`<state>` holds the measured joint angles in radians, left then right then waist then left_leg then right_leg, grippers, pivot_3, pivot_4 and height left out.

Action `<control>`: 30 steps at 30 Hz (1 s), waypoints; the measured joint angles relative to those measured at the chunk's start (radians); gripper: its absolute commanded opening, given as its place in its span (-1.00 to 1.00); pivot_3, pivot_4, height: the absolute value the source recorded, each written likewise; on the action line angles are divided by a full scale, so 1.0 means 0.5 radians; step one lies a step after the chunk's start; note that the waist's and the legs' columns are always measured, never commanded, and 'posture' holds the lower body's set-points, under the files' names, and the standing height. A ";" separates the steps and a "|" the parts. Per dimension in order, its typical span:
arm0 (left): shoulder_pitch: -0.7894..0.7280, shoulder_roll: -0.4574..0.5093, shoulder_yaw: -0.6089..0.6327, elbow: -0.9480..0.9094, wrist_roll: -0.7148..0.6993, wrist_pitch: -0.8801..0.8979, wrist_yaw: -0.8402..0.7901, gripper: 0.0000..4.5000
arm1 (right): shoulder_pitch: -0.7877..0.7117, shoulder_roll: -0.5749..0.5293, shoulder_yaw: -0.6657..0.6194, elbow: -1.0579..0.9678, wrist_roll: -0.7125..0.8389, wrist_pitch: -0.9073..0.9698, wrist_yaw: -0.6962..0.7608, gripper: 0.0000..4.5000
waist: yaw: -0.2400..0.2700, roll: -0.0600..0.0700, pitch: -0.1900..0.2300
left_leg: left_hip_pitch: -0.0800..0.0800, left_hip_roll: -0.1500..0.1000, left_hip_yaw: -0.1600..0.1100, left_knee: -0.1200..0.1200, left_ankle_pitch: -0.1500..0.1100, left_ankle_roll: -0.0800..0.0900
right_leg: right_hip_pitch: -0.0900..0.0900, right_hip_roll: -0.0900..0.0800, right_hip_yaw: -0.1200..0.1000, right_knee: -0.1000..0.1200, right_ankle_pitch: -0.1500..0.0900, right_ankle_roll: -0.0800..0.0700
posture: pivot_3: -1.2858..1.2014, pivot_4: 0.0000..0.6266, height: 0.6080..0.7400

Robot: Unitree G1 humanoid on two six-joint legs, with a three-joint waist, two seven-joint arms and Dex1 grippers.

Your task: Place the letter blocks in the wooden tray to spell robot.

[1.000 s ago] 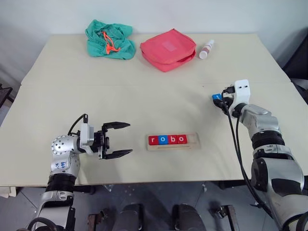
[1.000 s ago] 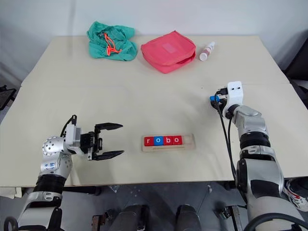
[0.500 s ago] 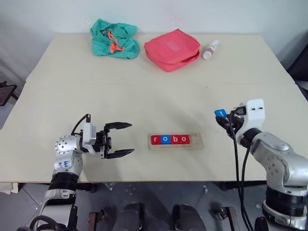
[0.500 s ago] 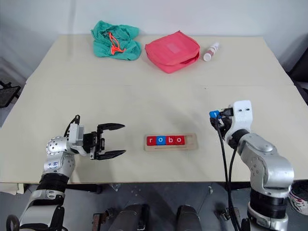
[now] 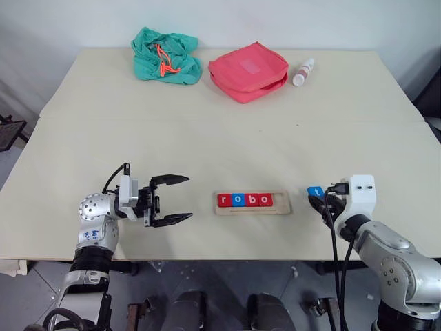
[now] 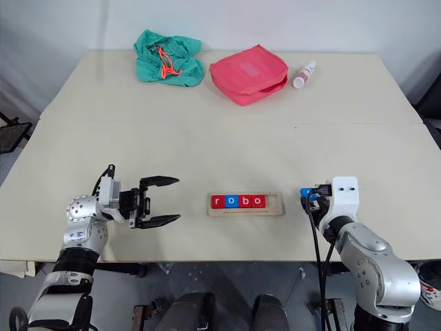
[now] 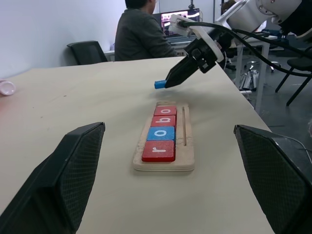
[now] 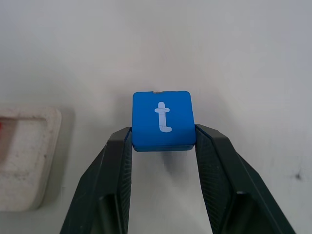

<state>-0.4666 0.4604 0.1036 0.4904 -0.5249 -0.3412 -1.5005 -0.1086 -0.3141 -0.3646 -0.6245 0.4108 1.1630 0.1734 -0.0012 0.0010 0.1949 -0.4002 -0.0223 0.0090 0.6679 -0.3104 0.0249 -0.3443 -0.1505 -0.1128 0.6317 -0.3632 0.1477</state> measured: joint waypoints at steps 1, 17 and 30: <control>0.000 0.002 0.000 0.000 0.000 0.000 0.000 1.00 | 0.012 0.004 0.000 0.000 0.000 -0.007 -0.002 -0.19 | -0.001 0.000 0.000 | 0.000 0.000 0.000 0.000 0.000 0.000 | 0.000 0.000 0.000 0.000 0.000 0.000 | 0.03 -0.52 1.00; 0.002 0.007 0.003 -0.004 0.000 -0.001 0.000 1.00 | 0.182 -0.523 0.012 0.044 0.115 -0.360 0.535 0.98 | 0.000 -0.001 0.000 | 0.003 0.000 0.003 0.000 0.000 0.001 | 0.002 0.000 0.003 -0.001 0.000 0.000 | 0.03 -0.52 1.00; 0.023 -0.007 0.012 -0.021 0.001 -0.041 0.002 1.00 | -0.407 -1.331 0.737 1.326 -0.436 -1.739 1.758 0.98 | -0.008 -0.002 -0.001 | 0.007 0.003 0.010 0.001 0.001 0.002 | 0.007 0.000 0.000 -0.008 0.000 0.000 | 0.03 -0.52 1.00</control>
<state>-0.4551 0.4571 0.1095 0.4797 -0.5247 -0.3615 -1.4996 -0.3122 -0.9794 0.0038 0.0386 0.1928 0.2934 1.0523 -0.0053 0.0001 0.1945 -0.3969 -0.0210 0.0139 0.6682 -0.3100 0.0258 -0.3406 -0.1507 -0.1127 0.6278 -0.3632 0.1477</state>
